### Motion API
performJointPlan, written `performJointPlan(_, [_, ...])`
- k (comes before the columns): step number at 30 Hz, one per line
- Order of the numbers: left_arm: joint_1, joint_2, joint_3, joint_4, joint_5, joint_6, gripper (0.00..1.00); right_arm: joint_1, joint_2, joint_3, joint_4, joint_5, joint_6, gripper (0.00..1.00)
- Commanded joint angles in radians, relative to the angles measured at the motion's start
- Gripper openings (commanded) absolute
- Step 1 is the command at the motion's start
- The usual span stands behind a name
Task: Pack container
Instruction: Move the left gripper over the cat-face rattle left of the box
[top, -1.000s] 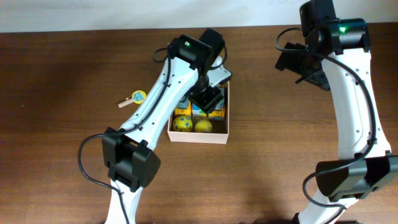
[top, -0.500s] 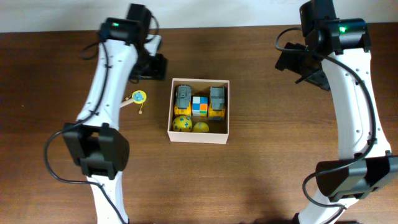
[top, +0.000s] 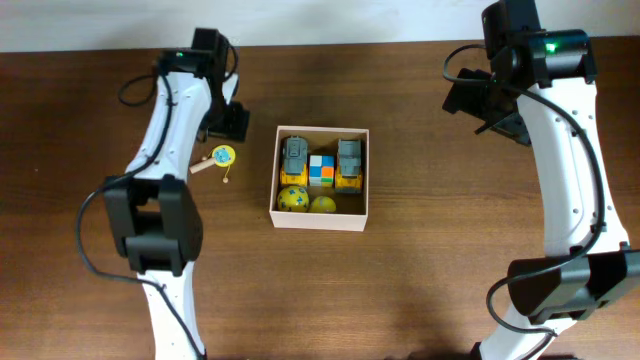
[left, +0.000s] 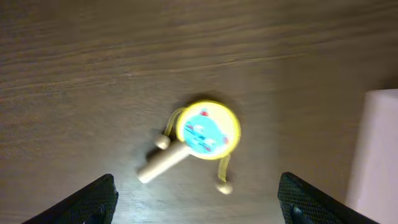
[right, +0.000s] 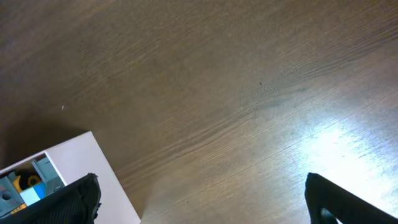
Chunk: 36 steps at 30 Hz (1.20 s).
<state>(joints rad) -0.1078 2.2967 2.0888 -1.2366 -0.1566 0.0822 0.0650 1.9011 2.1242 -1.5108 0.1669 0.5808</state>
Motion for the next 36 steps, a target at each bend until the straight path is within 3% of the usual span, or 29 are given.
performJointPlan(1, [0.021, 0.051, -0.018, 0.026, -0.110, 0.093, 0.85, -0.006, -0.008, 0.006, 0.000, 0.002, 0.011, 0.99])
performJointPlan(7, [0.060, 0.077, -0.026, 0.040, -0.059, 0.152, 0.85, -0.006, -0.008, 0.006, 0.000, 0.002, 0.011, 0.99])
performJointPlan(15, [0.119, 0.078, -0.032, -0.032, 0.188, 0.390, 0.84, -0.006, -0.008, 0.006, 0.000, 0.002, 0.011, 0.99])
performJointPlan(20, [0.140, 0.078, -0.077, -0.030, 0.240, 0.470, 0.84, -0.006, -0.008, 0.006, 0.000, 0.002, 0.011, 0.99])
performJointPlan(28, [0.145, 0.078, -0.202, 0.079, 0.239, 0.498, 0.83, -0.006, -0.008, 0.006, 0.000, 0.002, 0.011, 0.99])
performJointPlan(34, [0.143, 0.078, -0.237, 0.131, 0.240, 0.459, 0.71, -0.006, -0.008, 0.006, 0.000, 0.002, 0.011, 0.99])
performJointPlan(36, [0.143, 0.078, -0.237, 0.130, 0.240, 0.404, 0.62, -0.006, -0.008, 0.006, 0.000, 0.002, 0.011, 0.99])
